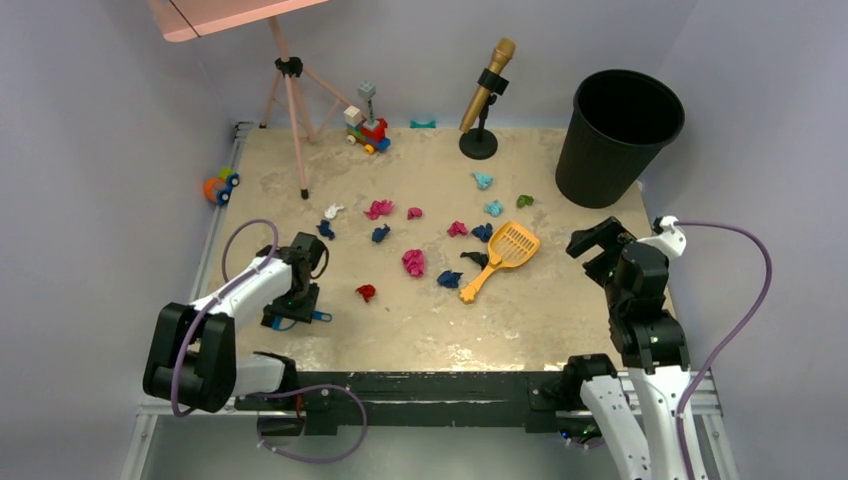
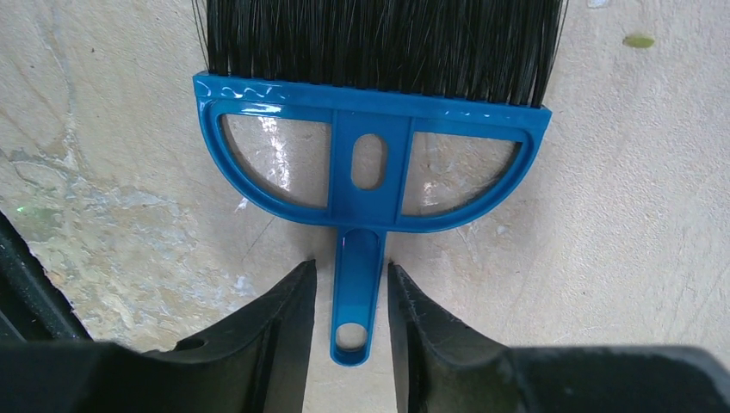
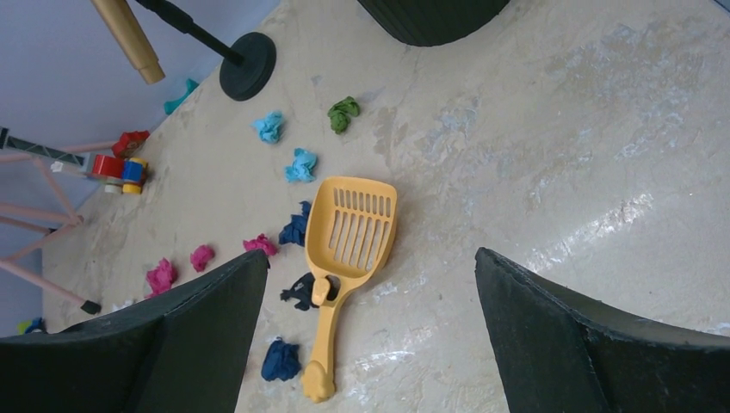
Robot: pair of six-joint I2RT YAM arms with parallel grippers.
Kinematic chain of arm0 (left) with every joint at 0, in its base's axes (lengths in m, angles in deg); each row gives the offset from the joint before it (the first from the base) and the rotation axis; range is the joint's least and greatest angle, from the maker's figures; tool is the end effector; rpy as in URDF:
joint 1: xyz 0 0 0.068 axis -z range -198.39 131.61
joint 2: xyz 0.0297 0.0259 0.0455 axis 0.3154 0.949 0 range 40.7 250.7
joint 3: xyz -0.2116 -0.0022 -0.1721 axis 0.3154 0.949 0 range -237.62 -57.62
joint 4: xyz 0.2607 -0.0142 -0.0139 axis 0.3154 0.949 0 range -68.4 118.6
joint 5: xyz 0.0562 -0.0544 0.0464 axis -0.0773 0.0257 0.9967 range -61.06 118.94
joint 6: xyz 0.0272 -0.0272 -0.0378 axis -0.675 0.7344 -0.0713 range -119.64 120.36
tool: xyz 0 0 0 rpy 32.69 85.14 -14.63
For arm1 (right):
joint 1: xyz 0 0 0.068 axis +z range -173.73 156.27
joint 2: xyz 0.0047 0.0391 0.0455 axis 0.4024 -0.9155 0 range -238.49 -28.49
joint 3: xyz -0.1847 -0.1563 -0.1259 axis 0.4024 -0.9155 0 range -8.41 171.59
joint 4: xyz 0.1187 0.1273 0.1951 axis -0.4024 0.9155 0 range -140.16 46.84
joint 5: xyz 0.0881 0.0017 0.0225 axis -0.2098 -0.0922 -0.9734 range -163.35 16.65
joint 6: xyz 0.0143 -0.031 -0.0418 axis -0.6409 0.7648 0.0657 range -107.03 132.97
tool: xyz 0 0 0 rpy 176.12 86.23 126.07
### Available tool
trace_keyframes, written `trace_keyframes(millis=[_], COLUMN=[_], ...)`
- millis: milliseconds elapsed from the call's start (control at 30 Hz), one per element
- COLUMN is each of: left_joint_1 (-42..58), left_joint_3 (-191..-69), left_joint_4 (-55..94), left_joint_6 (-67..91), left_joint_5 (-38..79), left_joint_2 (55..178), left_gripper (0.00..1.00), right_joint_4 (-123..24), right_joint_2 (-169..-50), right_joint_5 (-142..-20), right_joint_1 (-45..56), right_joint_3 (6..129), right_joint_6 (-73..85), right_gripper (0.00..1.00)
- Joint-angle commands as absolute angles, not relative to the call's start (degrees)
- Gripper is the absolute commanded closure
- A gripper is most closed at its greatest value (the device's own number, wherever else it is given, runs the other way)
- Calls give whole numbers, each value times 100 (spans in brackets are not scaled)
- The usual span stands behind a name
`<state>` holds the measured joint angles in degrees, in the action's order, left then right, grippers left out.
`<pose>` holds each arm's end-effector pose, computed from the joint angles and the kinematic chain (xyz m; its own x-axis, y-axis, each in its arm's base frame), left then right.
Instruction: Sweep away the paper scraps from the table
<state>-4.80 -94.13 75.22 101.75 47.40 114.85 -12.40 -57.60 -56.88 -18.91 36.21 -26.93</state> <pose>0.1740 -0.0304 0.1575 -0.0332 -0.9487 -0.3146 -0.9980 0.0485 -0.0408 0.1100 -0.0009 0.3243 -0.1732 0.6027 -0.7790 0.3807 0.7704 0.5114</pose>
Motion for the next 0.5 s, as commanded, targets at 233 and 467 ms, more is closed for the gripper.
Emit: trace_keyframes(millis=[233, 467], left_joint_1=[-430, -102], left_joint_3=[-9684, -10482], left_joint_4=[6660, 6459], left_joint_6=[8899, 7007], left_joint_5=[4685, 4931], left_joint_2=[11548, 11156], left_gripper=[92, 94], right_joint_4=[-1198, -1322], right_joint_2=[-5425, -5403], right_joint_5=[-5973, -6334], right_joint_1=[-1889, -1885], right_joint_3=[3666, 3614], right_joint_6=[-2853, -2827], right_gripper=[7, 7])
